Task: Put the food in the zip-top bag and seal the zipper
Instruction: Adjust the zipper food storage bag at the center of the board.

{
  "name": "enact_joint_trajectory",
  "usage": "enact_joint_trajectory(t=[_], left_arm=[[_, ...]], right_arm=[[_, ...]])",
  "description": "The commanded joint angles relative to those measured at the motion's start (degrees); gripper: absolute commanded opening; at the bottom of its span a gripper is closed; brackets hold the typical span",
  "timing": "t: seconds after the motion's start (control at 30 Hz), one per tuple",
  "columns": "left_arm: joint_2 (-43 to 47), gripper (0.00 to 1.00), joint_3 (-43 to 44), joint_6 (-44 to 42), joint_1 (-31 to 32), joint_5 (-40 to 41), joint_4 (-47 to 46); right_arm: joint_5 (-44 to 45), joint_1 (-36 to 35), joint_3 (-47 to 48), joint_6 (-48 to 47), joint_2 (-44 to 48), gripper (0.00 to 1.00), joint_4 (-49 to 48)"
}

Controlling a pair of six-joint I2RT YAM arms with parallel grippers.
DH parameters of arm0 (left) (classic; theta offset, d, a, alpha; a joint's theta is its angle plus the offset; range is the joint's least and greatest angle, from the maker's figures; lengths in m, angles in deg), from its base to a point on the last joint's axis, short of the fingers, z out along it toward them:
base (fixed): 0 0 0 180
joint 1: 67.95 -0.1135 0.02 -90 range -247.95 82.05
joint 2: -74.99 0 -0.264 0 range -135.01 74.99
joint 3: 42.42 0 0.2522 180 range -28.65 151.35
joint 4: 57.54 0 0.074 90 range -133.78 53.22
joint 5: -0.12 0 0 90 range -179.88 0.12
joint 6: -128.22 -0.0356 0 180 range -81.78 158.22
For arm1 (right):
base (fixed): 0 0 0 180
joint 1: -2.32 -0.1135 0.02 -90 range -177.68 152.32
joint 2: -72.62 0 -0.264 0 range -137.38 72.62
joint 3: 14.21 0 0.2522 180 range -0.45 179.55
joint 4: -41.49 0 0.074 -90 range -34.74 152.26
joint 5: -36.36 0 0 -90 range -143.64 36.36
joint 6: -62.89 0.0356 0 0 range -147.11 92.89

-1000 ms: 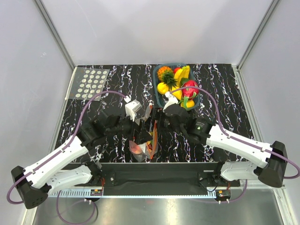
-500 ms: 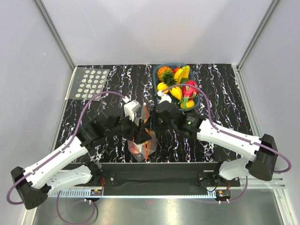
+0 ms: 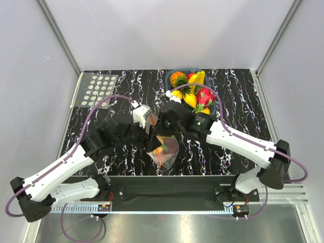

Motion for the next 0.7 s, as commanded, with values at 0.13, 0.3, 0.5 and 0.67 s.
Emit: enact_joint_trajectory(t=[0.13, 0.3, 0.5, 0.67], left_arm=[[-4.0, 0.67, 7.6, 0.3, 3.9, 9.6, 3.1], [-8.0, 0.50, 9.1, 1.5, 6.7, 15.7, 5.2], [-9.4, 0.35, 8.4, 4.3, 7.4, 23.5, 6.7], [-11.2, 0.25, 8.8, 4.6, 7.5, 27.3, 8.6]], right_arm=[[4.4, -1.0, 1.0, 7.3, -1.5, 0.00, 0.0], [7.1, -1.0, 0.8, 8.5, -1.2, 0.00, -0.3], [8.0, -1.0, 0.6, 8.8, -1.3, 0.00, -1.0], [8.2, -1.1, 0.3, 8.8, -1.1, 0.00, -1.5]])
